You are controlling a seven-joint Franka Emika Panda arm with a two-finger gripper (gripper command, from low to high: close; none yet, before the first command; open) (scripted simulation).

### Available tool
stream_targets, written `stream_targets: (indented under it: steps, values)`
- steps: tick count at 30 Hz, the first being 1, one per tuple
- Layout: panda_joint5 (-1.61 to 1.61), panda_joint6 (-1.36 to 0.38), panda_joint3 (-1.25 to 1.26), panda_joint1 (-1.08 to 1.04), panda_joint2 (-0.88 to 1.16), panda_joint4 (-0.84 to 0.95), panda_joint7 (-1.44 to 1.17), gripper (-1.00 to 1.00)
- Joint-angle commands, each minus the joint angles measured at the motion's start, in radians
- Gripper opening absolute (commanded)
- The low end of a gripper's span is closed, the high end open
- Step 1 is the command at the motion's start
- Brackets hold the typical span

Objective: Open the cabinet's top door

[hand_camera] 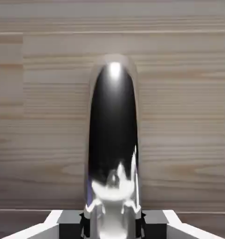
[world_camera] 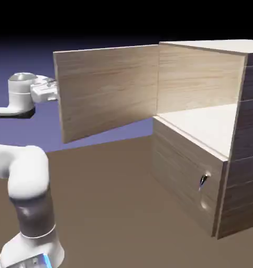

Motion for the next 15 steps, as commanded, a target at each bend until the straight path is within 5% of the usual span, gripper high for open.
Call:
stream_targets:
  steps: [1,15]
  values:
    - [0.011,-0.027,0.022,-0.033,0.0,0.036,-0.004,-1.0]
    - [0.1,-0.358,0.229,-0.474,-0.076,0.544,-0.107,-1.0]
